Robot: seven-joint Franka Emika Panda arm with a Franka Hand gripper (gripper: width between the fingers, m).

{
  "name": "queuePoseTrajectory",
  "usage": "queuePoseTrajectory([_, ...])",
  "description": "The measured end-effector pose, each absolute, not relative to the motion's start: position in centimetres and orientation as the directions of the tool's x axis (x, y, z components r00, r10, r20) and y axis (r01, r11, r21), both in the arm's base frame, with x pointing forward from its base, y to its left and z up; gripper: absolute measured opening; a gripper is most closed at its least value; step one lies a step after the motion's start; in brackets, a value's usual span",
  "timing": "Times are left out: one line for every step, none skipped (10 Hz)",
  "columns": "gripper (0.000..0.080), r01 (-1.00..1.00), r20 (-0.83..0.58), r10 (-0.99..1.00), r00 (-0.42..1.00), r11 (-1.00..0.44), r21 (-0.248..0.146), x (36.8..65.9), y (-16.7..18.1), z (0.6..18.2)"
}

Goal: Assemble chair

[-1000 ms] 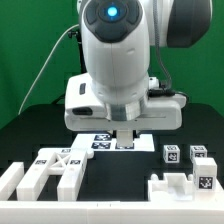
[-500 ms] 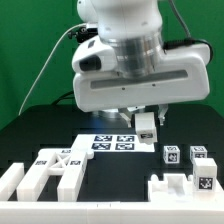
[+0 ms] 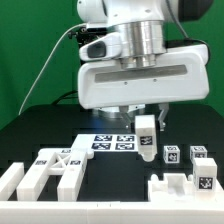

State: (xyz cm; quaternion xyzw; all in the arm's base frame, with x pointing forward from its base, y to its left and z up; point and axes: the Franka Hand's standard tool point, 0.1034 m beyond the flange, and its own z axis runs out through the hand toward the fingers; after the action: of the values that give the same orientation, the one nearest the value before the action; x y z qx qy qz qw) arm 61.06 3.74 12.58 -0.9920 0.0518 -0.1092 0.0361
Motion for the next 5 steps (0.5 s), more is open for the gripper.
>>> queuePoseTrajectory([0.0285, -0.079, 0.295, -0.096, 0.951, -0.995, -0.068, 61.2, 4.1, 12.2])
queuePoseTrajectory([0.0285, -0.06, 0.432, -0.07, 0.899, -0.998, -0.036, 61.8, 3.6, 12.0])
queuePoseTrajectory([0.0285, -0.037, 0.535, -0.029, 0.844, -0.999, 0.004, 61.8, 3.1, 11.6])
queuePoseTrajectory([0.0285, -0.038, 0.571, -0.022, 0.821, -0.999, 0.017, 61.6, 2.9, 11.2])
queuePoseTrajectory([0.0285, -0.038, 0.571, -0.022, 0.821, -0.999, 0.018, 61.6, 2.9, 11.1])
